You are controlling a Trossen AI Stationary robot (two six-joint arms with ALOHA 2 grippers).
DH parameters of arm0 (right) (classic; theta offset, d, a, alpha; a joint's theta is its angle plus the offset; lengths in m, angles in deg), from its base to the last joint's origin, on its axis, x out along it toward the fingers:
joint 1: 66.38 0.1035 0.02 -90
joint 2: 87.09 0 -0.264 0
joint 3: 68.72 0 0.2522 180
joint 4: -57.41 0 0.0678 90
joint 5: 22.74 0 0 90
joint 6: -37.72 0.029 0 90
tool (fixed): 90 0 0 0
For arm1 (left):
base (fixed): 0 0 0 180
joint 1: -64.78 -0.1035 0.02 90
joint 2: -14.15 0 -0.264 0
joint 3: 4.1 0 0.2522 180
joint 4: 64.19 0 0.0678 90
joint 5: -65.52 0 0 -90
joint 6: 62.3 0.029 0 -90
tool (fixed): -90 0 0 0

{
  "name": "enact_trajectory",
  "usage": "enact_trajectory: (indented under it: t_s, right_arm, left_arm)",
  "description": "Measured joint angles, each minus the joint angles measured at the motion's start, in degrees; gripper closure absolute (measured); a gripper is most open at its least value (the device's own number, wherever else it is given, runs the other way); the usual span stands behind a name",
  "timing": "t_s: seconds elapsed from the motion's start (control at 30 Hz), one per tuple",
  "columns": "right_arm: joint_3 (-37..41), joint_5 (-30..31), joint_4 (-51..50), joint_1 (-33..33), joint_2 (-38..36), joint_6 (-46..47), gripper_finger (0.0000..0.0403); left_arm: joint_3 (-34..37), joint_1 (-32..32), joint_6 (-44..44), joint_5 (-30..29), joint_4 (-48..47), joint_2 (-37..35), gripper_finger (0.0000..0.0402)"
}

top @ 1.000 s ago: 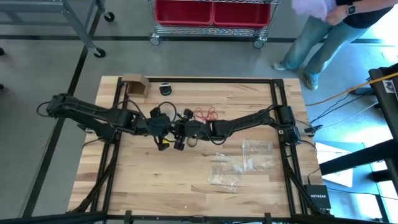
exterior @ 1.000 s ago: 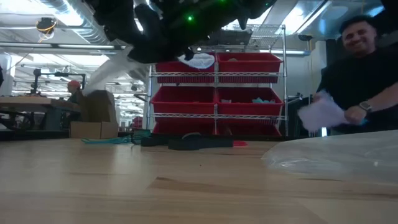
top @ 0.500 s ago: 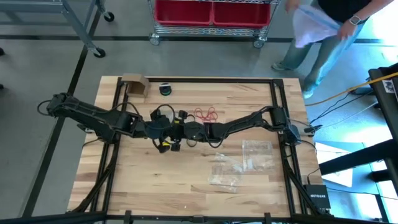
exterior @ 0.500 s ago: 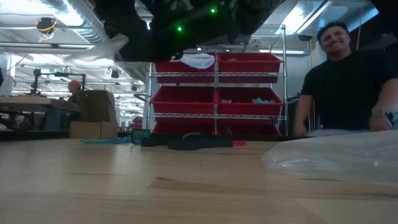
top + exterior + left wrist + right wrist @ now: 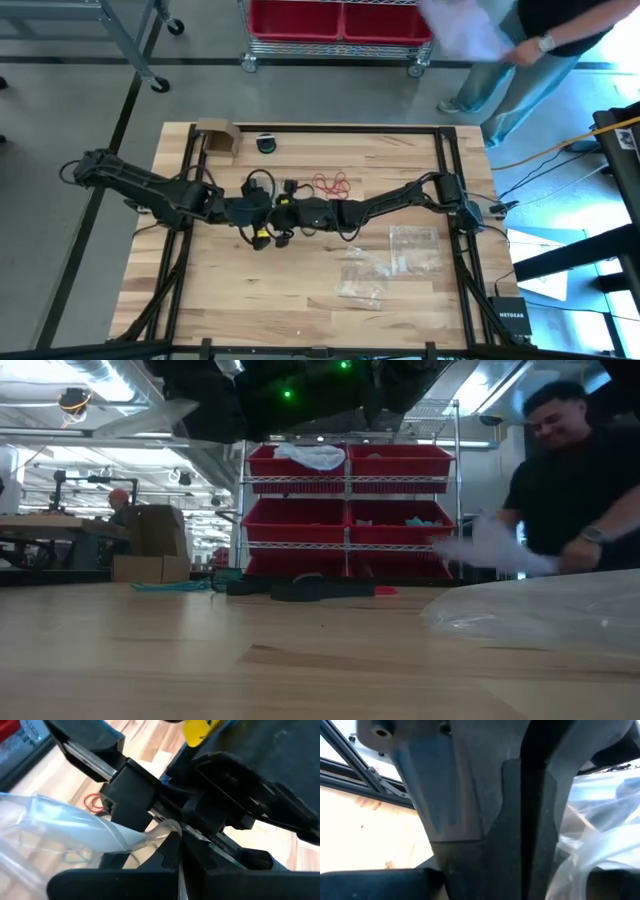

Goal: Sort rubber bands
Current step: Put the black rubber band into the transparent zip bag

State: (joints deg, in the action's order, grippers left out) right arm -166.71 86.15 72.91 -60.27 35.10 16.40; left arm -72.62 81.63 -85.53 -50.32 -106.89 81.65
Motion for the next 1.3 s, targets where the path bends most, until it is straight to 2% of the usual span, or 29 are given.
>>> enact_trajectory:
  t_s: [0.1,0.43,0.6,0.8,1.07,1.3]
  right_arm:
    - [-0.09,0.17,-0.35,0.28,0.0,0.04,0.0249]
    - [-0.22,-0.07,1.16,0.31,-0.11,1.75,0.0249]
    - [-0.22,-0.34,1.05,0.33,-0.17,2.19,0.0249]
    - [-0.65,-0.46,0.86,0.24,-0.17,3.15,0.0249]
    - [-1.31,-1.4,0.96,0.22,-0.17,3.06,0.0249]
    - [-1.29,-1.42,0.71,0.22,-0.17,3.04,0.0249]
  left_arm:
    - [0.0,-0.33,3.12,0.18,-0.15,-0.52,0.0388]
    - [0.0,-0.05,9.48,0.64,-5.05,-5.84,0.0263]
    - [0.0,0.11,12.56,3.03,-5.8,-8.04,0.0231]
    - [0.0,0.17,12.35,3.48,-9.91,-7.75,0.0226]
    - [0.0,0.15,11.64,3.36,-9.58,-7.73,0.0227]
    - [0.0,0.15,10.59,3.19,-9.66,-5.68,0.0276]
